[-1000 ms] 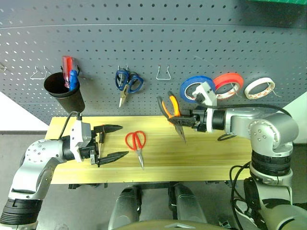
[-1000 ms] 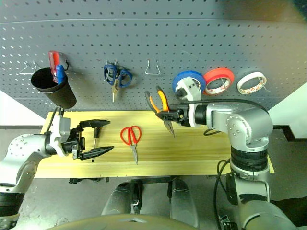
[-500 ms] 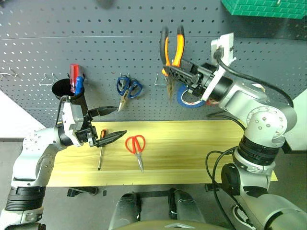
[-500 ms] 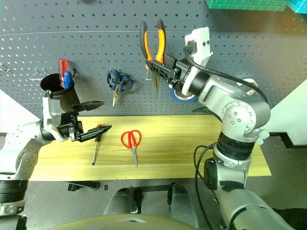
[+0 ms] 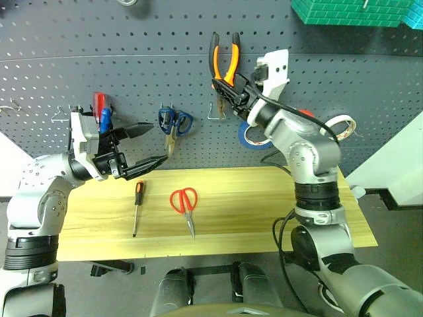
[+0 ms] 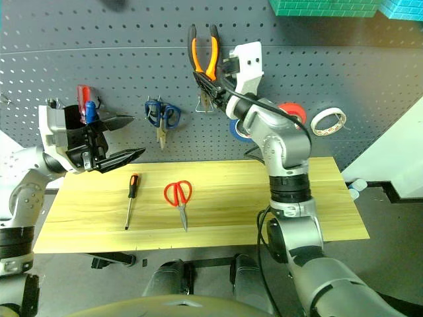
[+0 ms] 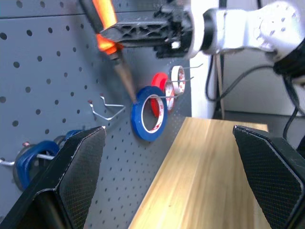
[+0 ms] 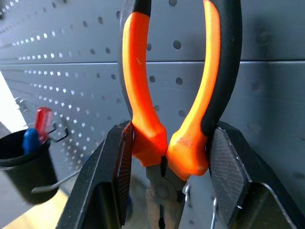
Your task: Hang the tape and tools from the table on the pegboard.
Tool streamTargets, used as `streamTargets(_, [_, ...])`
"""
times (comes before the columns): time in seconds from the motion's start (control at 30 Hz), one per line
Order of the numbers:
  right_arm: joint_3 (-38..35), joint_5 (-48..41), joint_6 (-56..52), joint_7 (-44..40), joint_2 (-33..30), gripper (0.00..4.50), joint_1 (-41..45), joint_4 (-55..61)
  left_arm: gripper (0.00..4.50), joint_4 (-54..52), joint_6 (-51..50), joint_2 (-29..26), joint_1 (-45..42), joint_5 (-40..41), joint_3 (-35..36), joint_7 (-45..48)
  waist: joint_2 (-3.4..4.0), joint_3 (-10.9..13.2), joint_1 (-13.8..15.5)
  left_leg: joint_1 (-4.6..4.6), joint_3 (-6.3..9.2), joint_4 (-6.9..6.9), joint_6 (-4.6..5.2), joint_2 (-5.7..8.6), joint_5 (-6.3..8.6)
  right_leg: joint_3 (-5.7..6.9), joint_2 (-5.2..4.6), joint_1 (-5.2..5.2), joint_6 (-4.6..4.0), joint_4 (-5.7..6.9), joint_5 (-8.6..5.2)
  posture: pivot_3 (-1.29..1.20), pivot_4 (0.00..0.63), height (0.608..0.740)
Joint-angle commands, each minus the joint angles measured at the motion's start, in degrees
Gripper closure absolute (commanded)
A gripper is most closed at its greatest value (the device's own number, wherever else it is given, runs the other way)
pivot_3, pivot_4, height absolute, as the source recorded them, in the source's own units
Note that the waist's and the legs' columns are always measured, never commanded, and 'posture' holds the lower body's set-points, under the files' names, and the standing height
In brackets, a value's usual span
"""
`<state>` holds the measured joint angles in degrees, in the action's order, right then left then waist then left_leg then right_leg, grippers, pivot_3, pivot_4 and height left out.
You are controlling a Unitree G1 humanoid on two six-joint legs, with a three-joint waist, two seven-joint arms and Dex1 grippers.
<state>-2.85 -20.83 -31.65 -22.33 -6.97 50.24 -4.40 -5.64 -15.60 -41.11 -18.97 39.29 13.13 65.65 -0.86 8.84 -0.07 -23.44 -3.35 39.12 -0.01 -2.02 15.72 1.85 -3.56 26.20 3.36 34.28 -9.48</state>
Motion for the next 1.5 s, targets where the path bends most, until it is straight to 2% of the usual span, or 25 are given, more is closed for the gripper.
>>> streamTargets(0.03, [1.84,3.32,7.66,0.18,0.89,2.56,3.44,-1.64,0.0,-1.33,-1.5,-1.04,-1.85,1.76,2.55,-1.1,-0.01,0.0,-0.13,0.0,0.0,0.0,0.0,0.0,0.0,0.0,0.0,0.0,0.0,0.0,0.0,0.1,0.045,0.74])
streamTargets(0.57, [2.01,6.33,16.34,1.66,3.33,2.57,4.42,-11.84,0.0,0.1,-4.14,-0.19,-7.92,2.81,4.89,-6.52,-0.09,-0.09,-0.4,0.07,0.05,0.0,-0.35,0.0,-0.2,-0.01,0.0,-0.01,-0.02,0.22,0.02,0.12,0.047,0.74])
streamTargets(0.97, [3.13,9.54,18.12,3.0,4.29,2.57,3.14,-16.73,0.0,-0.22,-3.91,-0.42,-6.15,1.68,4.26,-6.26,-0.25,-0.19,-0.43,0.33,0.08,0.02,-0.48,0.01,-0.51,-0.08,0.0,0.0,-0.17,0.76,0.08,0.12,0.056,0.74])
streamTargets(1.03, [2.98,9.67,18.22,3.37,4.44,1.86,2.92,-16.52,0.0,-0.3,-4.03,-0.37,-5.89,1.68,4.3,-6.35,-0.25,-0.19,-0.47,0.35,0.13,0.02,-0.45,0.01,-0.54,-0.07,0.02,0.0,-0.34,0.8,0.03,0.12,0.058,0.74])
streamTargets(1.23, [2.7,10.18,18.38,4.63,4.08,0.13,2.63,-16.41,0.0,-0.21,-3.93,-0.39,-5.39,1.34,4.32,-6.12,-0.27,-0.2,-0.5,0.4,0.15,0.02,-0.44,0.01,-0.67,-0.08,0.04,-0.02,-0.54,0.81,0.12,0.11,0.06,0.74])
streamTargets(1.33, [2.43,9.45,17.88,3.92,3.65,0.06,2.6,-14.85,0.0,0.05,-3.95,-0.39,-5.42,1.33,4.27,-5.92,-0.36,-0.26,-0.38,0.4,0.16,0.02,-0.47,0.02,-0.88,-0.07,0.03,-0.03,-0.61,0.8,0.14,0.11,0.06,0.74])
streamTargets(1.5, [-0.33,2.27,12.26,0.78,2.29,0.06,1.39,-2.19,0.0,-0.05,-4.31,-0.56,-4.97,1.89,4.68,-5.54,-0.38,-0.27,-0.47,0.38,0.27,0.01,-0.46,0.01,-0.94,-0.06,0.08,0.0,-0.69,0.8,0.19,0.11,0.061,0.74])
